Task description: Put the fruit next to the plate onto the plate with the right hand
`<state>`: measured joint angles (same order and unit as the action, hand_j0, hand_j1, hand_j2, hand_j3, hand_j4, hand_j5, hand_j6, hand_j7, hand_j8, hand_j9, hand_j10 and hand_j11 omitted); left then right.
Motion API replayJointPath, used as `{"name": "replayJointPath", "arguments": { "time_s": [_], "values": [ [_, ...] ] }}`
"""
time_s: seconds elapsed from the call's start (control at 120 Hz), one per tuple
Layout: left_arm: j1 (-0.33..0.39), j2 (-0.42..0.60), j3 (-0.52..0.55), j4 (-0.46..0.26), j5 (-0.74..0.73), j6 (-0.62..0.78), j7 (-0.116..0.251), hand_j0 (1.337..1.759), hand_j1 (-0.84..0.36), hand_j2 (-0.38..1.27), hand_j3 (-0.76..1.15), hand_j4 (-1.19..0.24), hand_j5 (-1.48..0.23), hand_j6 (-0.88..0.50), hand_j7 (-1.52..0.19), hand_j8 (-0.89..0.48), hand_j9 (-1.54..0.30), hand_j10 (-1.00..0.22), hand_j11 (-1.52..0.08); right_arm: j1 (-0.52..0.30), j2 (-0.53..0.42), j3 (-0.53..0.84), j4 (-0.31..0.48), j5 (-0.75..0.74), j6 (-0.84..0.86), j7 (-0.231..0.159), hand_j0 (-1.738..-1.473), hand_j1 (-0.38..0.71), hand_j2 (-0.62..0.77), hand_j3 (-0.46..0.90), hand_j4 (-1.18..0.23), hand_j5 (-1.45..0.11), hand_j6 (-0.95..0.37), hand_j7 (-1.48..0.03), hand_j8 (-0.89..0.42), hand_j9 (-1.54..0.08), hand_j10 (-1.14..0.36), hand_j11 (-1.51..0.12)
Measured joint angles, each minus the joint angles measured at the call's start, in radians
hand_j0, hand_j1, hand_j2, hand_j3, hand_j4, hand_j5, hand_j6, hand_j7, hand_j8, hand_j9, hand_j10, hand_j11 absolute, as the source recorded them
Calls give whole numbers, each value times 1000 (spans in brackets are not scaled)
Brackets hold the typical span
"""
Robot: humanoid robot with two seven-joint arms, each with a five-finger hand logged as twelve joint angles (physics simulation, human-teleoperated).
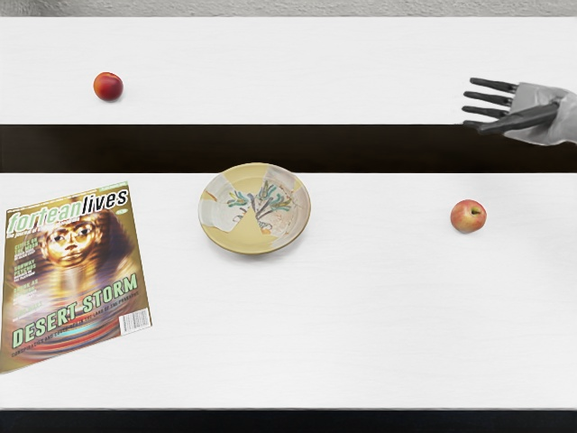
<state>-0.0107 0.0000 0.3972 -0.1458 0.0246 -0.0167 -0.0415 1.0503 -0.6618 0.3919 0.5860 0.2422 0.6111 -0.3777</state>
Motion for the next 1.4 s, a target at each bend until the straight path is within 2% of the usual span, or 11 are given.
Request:
{"name": "replayJointPath", "arguments": {
  "time_s": [0.092, 0.225, 0.408, 0.475, 0.625, 0.725, 0.808, 0.875, 1.083, 1.208, 1.4],
  "values": [
    [0, 0, 0, 0, 0, 0, 0, 1658, 69, 47, 0, -234, -304, -234, -304, -234, -304, -234, -304, 0, -17, -1, 23, -7, 0, -3, -1658, -308, -7, 0, -32, -45, -31, -45, -32, -45, -32, -45],
    [0, 0, 0, 0, 0, 0, 0, 1658, 69, 47, 0, -234, -304, -234, -304, -234, -304, -234, -304, 5, -22, 17, 56, -30, 0, -44, -1658, -307, -7, 0, -33, -45, -32, -46, -32, -45, -33, -45],
    [0, 0, 0, 0, 0, 0, 0, 1658, 69, 47, 0, -234, -304, -234, -304, -234, -304, -234, -304, 7, -47, 201, 126, -445, 0, -60, -1658, -304, -7, 0, -36, -49, -35, -49, -36, -49, -36, -49],
    [0, 0, 0, 0, 0, 0, 0, 1658, 69, 47, 0, -234, -304, -234, -304, -234, -304, -234, -304, 4, -88, 228, 233, -580, 0, -56, -1658, -303, -7, 0, -38, -50, -37, -50, -37, -50, -38, -50],
    [0, 0, 0, 0, 0, 0, 0, 1658, 69, 47, 0, -234, -304, -234, -304, -234, -304, -234, -304, -44, -217, 243, 561, -836, 0, 12, -1658, -302, -7, 0, -40, -52, -40, -52, -40, -52, -40, -52],
    [0, 0, 0, 0, 0, 0, 0, 1658, 69, 47, 0, -234, -304, -234, -304, -234, -304, -234, -304, -92, -266, 242, 733, -965, -39, 20, -1658, -302, -7, 0, -42, -52, -42, -52, -42, -52, -41, -52],
    [0, 0, 0, 0, 0, 0, 0, 1658, 69, 47, 0, -234, -304, -234, -304, -234, -304, -234, -304, -122, -291, 241, 840, -1034, -110, -16, -1658, -302, -7, 0, -43, -52, -44, -52, -43, -52, -42, -52],
    [0, 0, 0, 0, 0, 0, 0, 1658, 69, 47, 0, -234, -304, -234, -304, -234, -304, -234, -304, -142, -297, 229, 913, -1093, -198, -69, -1658, -303, -7, 0, -44, -53, -45, -52, -44, -52, -43, -52],
    [0, 0, 0, 0, 0, 0, 0, 1658, 69, 47, 0, -234, -304, -234, -304, -234, -304, -234, -304, -163, -295, 121, 1024, -1178, -504, -193, -1658, -302, -6, 0, -47, -54, -49, -54, -47, -54, -46, -54],
    [0, 0, 0, 0, 0, 0, 0, 1658, 69, 47, 0, -234, -304, -234, -304, -234, -304, -234, -304, -165, -242, 56, 1044, -1270, -620, -221, -1658, -298, -6, 0, -50, -58, -53, -57, -51, -58, -49, -58],
    [0, 0, 0, 0, 0, 0, 0, 1658, 69, 47, 0, -234, -304, -234, -304, -234, -304, -234, -304, -177, -216, -10, 1053, -1385, -734, -231, -1658, -234, -17, 0, -104, -128, -107, -127, -105, -128, -103, -128]
  ]
}}
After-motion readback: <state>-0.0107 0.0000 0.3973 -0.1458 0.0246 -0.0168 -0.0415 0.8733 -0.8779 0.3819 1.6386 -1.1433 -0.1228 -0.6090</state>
